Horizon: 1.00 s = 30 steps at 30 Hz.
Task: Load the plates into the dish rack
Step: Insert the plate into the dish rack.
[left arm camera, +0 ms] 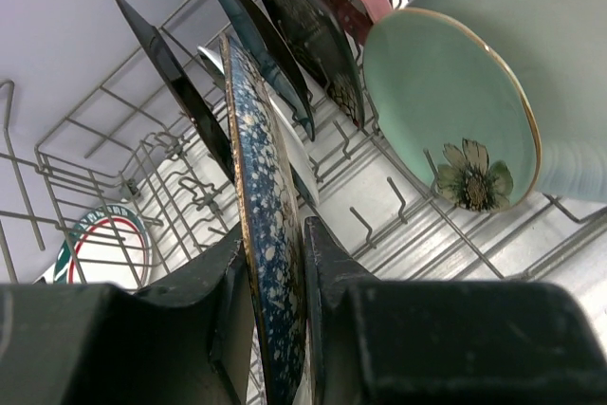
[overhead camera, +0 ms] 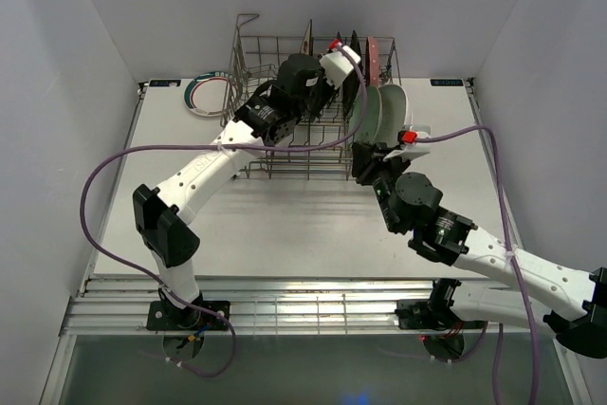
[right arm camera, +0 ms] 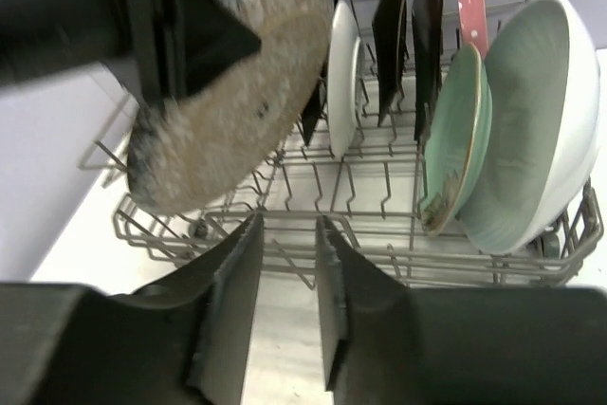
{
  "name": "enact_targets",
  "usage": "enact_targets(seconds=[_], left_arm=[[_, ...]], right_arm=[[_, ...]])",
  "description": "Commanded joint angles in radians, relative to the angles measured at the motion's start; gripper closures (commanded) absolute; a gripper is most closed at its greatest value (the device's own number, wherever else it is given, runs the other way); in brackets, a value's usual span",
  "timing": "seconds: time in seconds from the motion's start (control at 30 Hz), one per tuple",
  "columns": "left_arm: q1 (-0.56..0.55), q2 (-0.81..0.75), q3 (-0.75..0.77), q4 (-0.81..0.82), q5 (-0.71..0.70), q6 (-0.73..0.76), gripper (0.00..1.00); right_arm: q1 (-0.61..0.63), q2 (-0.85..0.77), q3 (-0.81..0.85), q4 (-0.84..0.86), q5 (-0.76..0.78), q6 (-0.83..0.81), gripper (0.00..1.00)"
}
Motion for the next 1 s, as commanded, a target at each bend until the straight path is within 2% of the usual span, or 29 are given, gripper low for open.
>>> enact_targets(seconds=[0.0,0.07,0.2,0.37,0.53,0.73,0.97], left_arm=[[0.001,-0.035,0.169,0.148,-0.055,0.070,1.00],[0.001,-0.021,0.196,0.129,-0.056,0.068,1.00],[0.001,-0.002,0.252,0.102,-0.061,0.059,1.00],[0.001,0.007,0.310,0.056,-0.055,0.012,1.00],[0.001,0.005,0.348,0.009,-0.050,-0.028,1.00],[0.001,-0.034,0.332,-0.005,-0.041,-0.096,1.00],[0.001,-0.071,0.309,0.000,-0.056,-0.171,1.00]], right_arm=[[-0.003,-0.021,-0.066,0.172,0.010,-0.042,0.64],[-0.003,0.002,-0.068,0.181,-0.001,-0.053,0.60],[-0.003,0.051,-0.068,0.224,-0.041,-0.069,0.44],[-0.003,0.106,-0.096,0.345,-0.103,-0.065,0.28],[0.006,0.198,-0.076,0.414,-0.151,-0.031,0.19],[0.069,0.321,-0.037,0.529,-0.139,-0.048,0.15],[0.115,0.382,-0.025,0.644,-0.121,-0.085,0.14]])
